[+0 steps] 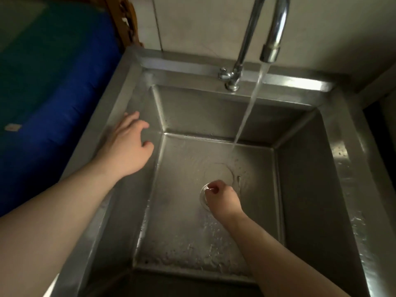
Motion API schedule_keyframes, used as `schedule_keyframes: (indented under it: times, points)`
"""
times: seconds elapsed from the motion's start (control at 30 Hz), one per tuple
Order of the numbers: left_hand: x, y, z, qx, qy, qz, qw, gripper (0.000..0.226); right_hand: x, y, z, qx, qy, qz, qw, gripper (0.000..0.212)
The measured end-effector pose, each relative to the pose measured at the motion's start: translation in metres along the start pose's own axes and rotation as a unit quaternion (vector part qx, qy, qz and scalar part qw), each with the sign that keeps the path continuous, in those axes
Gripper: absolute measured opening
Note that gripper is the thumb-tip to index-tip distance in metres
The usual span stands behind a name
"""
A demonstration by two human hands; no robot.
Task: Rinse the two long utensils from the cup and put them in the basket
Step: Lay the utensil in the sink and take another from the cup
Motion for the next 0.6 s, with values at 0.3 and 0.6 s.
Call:
schedule_keyframes:
  times: [0.3,0.6]
  points:
    - [0.008,0.081,-0.154,0.194,-0.017,0.08,0.978,0.042,-0.168,0.073,-0.002,-0.039,-0.076,-0.204,0.975,0.013]
    - [-0.066,0.217,-0.286,0.278,-0.101,-0.028,0.955,0.049,-0.288,0.162,0.077,-0.168,-0.113,-0.322,0.925,0.017]
Point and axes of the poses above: each hand's wrist, its own y-axis away from the middle knuckle, its own z-axis out of the palm, x = y × z, the point moved 3 cm from there along -y, towards the middle knuckle, and after that the axes turned 10 degrees about y, right-handed, at the moved point
